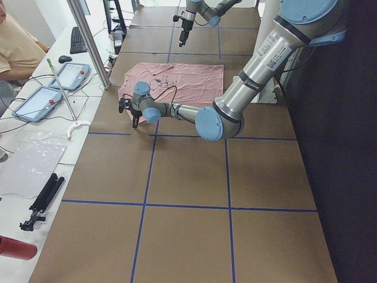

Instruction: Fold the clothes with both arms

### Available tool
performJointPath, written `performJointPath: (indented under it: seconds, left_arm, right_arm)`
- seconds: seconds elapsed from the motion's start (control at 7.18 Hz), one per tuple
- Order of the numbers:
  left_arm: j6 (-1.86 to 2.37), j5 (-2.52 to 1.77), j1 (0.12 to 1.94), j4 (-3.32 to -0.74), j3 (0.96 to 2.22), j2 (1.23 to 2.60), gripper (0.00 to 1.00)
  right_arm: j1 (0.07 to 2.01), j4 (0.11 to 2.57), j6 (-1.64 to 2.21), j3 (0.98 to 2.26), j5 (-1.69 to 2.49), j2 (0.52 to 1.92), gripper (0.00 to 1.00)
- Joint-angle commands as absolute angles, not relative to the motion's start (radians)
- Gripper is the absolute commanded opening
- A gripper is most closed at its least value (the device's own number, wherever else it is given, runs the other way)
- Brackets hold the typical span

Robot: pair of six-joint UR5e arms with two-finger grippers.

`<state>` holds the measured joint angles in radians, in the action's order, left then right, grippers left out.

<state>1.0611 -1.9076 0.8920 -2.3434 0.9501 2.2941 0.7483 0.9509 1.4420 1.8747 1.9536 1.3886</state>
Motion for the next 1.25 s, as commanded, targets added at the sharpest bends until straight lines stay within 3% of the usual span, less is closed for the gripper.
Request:
performJointPath:
  seconds: [0.0,0.28,1.11]
  left_arm:
    - [1.062,-1.907,0.891,-2.344,0.948,2.295,0.24]
    - [1.065,-1.907,0.891,-2.350,0.951,2.298,0.00]
    - [1.315,-1.908,0.812,-2.368,0.989,2.399,0.00]
  right_arm:
    - [0.749,0.951,1.442,1.875,1.954,1.390,1.00]
    - [0.747,0.951,1.442,1.871,1.953,1.387,1.00]
    - [0.724,0.951,1.440,1.861,1.951,1.384,1.00]
